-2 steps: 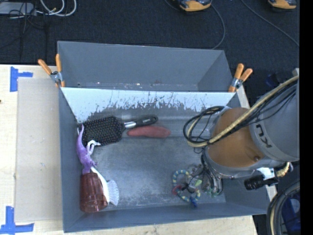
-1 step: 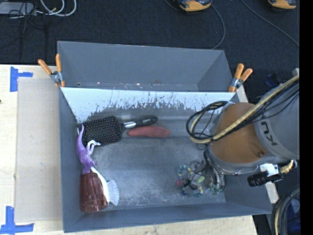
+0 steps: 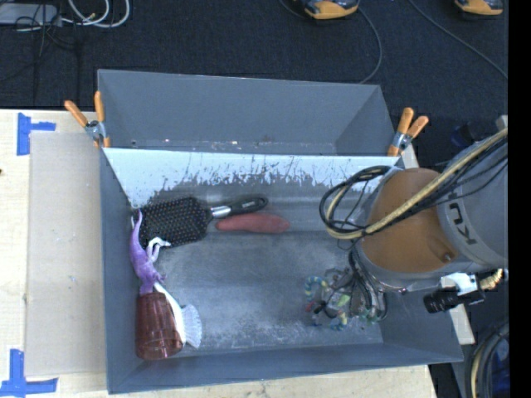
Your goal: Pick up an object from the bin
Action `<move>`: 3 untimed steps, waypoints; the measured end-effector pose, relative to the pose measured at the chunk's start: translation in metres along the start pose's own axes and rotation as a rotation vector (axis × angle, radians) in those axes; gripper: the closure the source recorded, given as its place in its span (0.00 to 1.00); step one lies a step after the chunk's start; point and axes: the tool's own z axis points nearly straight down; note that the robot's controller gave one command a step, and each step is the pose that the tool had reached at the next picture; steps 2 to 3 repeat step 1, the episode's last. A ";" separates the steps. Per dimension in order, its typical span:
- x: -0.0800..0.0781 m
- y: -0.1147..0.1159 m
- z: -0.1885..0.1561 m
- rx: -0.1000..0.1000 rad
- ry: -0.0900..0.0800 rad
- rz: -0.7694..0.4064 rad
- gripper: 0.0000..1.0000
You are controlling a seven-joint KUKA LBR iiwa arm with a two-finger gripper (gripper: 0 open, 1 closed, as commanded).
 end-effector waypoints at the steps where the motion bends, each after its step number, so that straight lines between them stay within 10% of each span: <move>1: 0.000 0.000 -0.008 0.000 0.001 -0.001 1.00; 3: 0.000 0.000 -0.008 0.000 0.001 -0.001 1.00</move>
Offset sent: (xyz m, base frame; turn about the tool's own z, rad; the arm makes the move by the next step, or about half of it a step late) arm 0.0001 -0.0001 0.0080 0.0000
